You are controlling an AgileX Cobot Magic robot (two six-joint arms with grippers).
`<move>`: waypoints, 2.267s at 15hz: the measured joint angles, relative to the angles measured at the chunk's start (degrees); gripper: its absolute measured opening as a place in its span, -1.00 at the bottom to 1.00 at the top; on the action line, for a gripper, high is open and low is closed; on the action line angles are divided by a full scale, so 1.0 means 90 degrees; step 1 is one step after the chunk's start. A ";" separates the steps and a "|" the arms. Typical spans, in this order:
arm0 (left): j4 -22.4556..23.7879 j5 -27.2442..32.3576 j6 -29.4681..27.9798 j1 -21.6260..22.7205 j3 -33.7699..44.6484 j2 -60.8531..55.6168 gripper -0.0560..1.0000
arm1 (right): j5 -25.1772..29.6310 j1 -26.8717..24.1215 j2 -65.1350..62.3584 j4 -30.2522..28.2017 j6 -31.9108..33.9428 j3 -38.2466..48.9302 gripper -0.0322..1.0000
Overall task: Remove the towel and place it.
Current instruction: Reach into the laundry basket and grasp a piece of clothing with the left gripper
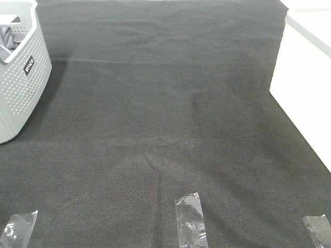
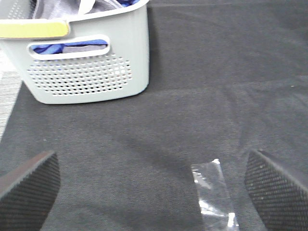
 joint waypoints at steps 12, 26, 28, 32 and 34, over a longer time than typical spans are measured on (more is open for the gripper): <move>-0.0388 0.0000 0.0382 0.0522 0.0000 0.0248 0.98 | 0.0000 0.0000 0.0000 0.0000 0.0000 0.0000 0.31; -0.0070 0.0000 0.0236 0.0166 0.0000 0.0013 0.98 | 0.0000 0.0000 0.0000 0.0000 0.0000 0.0000 0.31; -0.0064 0.0000 0.0223 0.0166 0.0000 0.0006 0.99 | 0.0000 0.0000 0.0000 0.0000 0.0000 0.0000 0.31; 0.0000 0.0006 0.0630 0.0166 -0.0299 0.0216 0.99 | 0.0000 0.0000 0.0000 0.0000 0.0000 0.0000 0.31; 0.0172 0.0108 0.1133 0.0166 -0.0783 0.0713 0.99 | 0.0000 0.0000 0.0000 0.0000 0.0000 0.0000 0.31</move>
